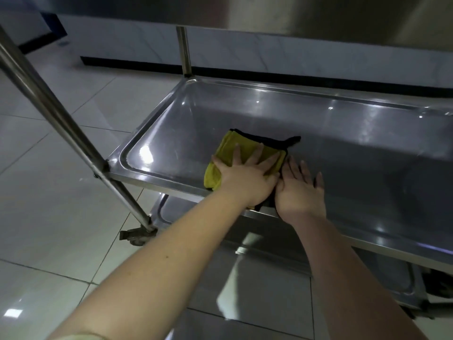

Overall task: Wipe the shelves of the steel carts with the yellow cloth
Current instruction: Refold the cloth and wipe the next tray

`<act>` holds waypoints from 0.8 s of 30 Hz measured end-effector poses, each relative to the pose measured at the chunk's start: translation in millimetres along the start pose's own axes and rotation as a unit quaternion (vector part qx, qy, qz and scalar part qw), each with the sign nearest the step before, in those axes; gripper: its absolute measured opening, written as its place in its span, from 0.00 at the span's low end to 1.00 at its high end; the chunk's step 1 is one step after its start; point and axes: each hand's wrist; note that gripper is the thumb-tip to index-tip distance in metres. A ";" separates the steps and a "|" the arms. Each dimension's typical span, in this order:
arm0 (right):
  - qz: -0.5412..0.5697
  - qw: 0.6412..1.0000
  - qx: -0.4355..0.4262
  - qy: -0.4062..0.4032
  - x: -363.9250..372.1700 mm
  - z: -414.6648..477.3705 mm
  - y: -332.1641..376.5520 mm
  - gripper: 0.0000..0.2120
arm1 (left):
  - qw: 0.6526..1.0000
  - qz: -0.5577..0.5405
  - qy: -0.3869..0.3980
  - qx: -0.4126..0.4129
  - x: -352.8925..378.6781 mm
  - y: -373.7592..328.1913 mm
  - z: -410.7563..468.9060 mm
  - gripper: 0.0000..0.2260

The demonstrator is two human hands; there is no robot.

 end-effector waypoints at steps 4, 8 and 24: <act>0.005 1.000 -0.008 -0.002 1.9 -0.1 2.9 0.26 | 0.999 0.007 -0.011 -0.032 -7.4 66.4 -10.3 0.25; -0.004 1.000 -0.002 0.002 1.8 0.1 2.3 0.27 | 0.991 0.011 -0.009 -0.137 -21.5 149.6 -29.9 0.27; 0.232 0.967 0.077 -0.064 -8.9 -11.7 2.6 0.30 | 0.998 0.023 0.055 0.031 -11.0 7.0 22.3 0.26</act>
Point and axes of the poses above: each hand's wrist, its own z-axis towards the middle knuckle, its own x-axis out of the palm, y = z × x, and after that the axes turned 8 degrees about x, right-handed
